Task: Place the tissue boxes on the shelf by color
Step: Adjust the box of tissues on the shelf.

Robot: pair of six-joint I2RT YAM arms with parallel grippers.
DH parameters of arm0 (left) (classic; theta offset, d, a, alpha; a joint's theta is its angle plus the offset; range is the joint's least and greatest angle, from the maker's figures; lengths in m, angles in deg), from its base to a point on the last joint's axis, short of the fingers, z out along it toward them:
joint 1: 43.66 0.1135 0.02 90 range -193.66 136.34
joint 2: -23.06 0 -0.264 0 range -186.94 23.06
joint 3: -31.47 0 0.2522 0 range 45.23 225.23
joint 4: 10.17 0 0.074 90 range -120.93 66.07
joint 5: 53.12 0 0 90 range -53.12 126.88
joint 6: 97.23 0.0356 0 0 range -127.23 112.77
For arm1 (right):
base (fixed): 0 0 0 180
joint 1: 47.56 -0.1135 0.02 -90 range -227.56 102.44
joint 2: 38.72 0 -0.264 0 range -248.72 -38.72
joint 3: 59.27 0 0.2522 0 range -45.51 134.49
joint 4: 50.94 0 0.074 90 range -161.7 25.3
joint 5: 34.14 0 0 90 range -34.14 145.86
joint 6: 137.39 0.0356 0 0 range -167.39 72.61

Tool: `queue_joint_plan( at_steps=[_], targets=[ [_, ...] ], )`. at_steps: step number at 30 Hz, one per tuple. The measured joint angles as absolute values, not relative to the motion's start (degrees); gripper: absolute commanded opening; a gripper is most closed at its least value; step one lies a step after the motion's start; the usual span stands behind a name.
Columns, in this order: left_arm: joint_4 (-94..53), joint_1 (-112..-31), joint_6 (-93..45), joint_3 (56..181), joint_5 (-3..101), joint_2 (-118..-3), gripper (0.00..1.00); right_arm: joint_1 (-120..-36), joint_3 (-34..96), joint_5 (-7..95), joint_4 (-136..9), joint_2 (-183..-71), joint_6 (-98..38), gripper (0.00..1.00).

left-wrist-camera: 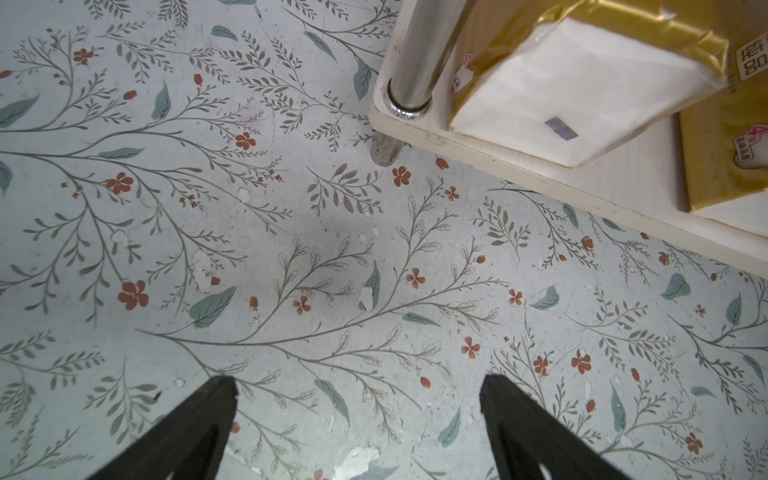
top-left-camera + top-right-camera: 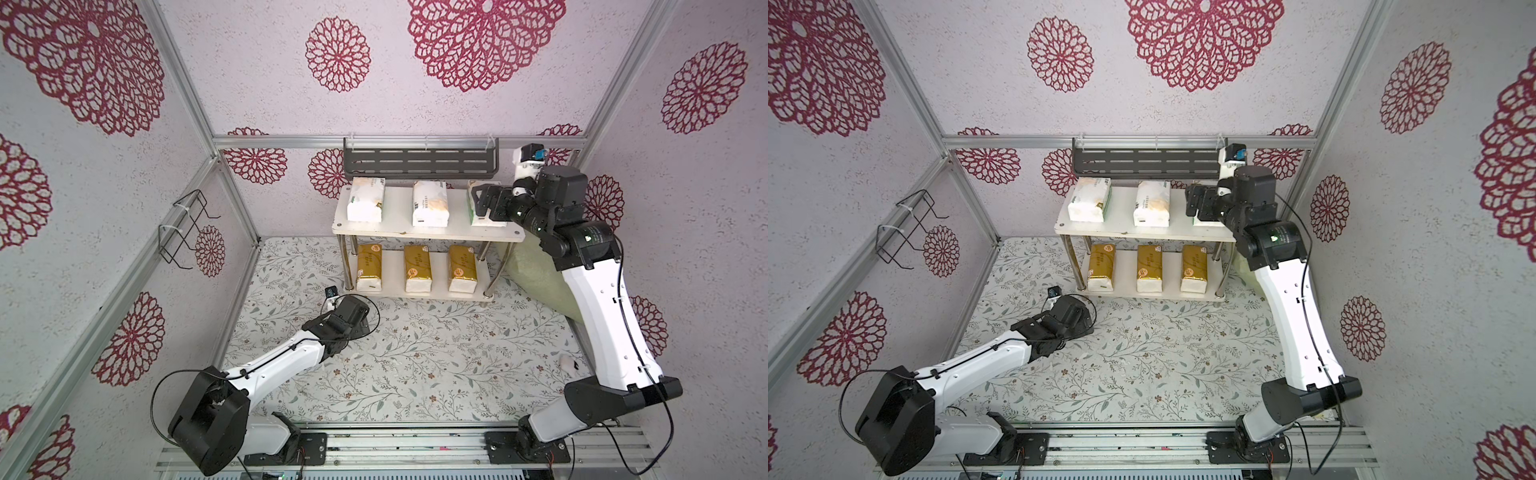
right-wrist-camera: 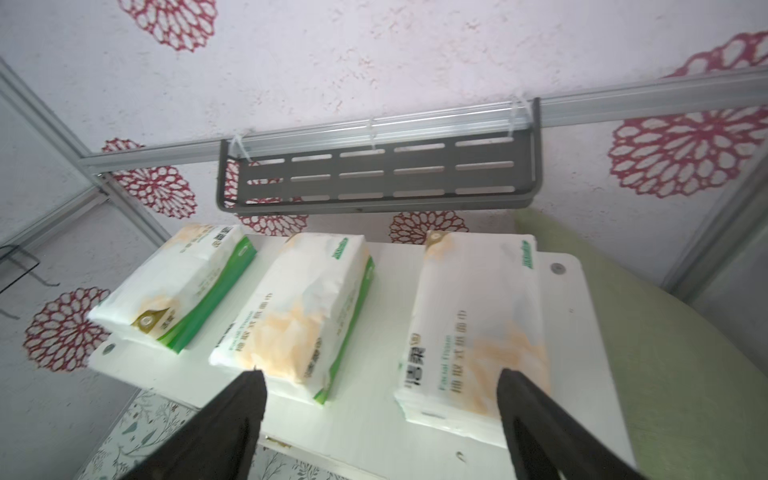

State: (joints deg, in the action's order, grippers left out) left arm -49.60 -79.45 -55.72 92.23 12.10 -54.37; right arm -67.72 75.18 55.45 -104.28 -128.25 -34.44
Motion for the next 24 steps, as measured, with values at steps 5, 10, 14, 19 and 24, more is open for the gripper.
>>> queue_joint_plan(
  at_steps=[5, 10, 14, 19, 24],
  targets=[
    [-49.71, -79.96, -55.74, 92.56, 12.06, -54.56, 1.0, -72.66, 78.43, 55.45, -104.93, -131.82, -35.4, 0.93],
    [-49.93, -80.07, -55.74, 92.56, 11.91, -54.56, 0.99, -74.21, 80.73, 55.48, -106.18, -135.95, -36.12, 0.93],
    [-49.97, -80.11, -55.78, 92.54, 11.8, -54.56, 0.99, -74.5, 80.81, 55.5, -108.04, -138.13, -37.08, 0.93],
    [-49.97, -80.11, -55.96, 92.52, 11.67, -54.56, 0.99, -74.61, 80.81, 54.62, -109.37, -138.79, -37.37, 0.92],
    [-49.95, -80.11, -56.18, 92.1, 11.64, -54.54, 0.99, -74.65, 80.92, 53.55, -109.83, -138.79, -37.37, 0.92]
  ],
)
